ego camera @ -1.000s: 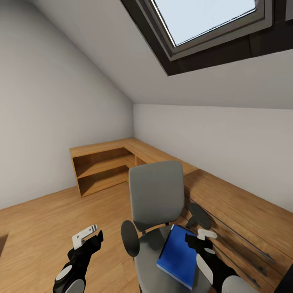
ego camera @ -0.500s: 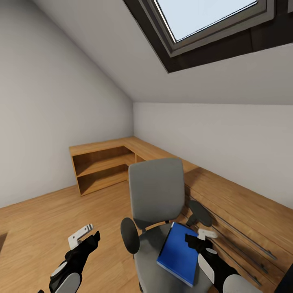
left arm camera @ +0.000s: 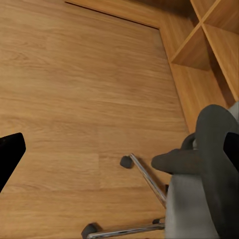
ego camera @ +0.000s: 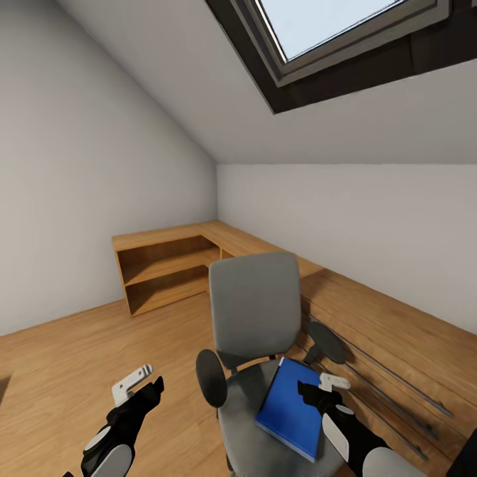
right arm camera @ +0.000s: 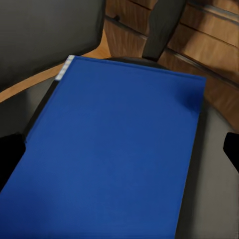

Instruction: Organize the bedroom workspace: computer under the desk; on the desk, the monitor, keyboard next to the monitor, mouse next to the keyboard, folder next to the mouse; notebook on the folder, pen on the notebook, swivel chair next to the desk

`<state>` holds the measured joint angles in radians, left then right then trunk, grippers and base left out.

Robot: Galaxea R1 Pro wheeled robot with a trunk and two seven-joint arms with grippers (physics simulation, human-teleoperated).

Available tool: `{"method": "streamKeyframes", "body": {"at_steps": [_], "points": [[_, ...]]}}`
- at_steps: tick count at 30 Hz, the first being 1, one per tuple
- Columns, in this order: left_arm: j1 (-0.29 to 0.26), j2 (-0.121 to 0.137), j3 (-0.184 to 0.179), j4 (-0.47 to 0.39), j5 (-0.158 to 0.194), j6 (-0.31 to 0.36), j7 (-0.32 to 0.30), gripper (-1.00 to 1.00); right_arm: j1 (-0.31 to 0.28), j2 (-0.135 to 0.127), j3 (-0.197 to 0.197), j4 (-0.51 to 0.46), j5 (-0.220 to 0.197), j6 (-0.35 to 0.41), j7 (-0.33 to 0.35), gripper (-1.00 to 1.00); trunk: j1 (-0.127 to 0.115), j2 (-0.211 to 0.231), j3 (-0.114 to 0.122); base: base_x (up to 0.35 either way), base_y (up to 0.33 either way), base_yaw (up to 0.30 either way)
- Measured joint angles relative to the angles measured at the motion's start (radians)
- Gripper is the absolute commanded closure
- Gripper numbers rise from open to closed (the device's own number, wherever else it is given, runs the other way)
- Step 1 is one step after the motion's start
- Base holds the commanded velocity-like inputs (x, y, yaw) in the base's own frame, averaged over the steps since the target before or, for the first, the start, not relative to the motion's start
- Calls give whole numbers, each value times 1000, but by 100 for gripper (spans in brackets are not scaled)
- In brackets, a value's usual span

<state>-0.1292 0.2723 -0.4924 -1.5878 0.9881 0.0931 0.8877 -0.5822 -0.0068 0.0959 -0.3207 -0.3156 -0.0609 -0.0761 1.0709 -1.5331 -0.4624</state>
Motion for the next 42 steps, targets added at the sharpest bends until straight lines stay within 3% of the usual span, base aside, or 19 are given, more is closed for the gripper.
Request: {"method": "streamKeyframes", "body": {"at_steps": [42], "points": [[0, -3, -8, 0, 0, 0, 0, -100, -3, -2, 0, 3, 2, 2, -1, -100, 161, -294, -132, 0, 0, 0]]}}
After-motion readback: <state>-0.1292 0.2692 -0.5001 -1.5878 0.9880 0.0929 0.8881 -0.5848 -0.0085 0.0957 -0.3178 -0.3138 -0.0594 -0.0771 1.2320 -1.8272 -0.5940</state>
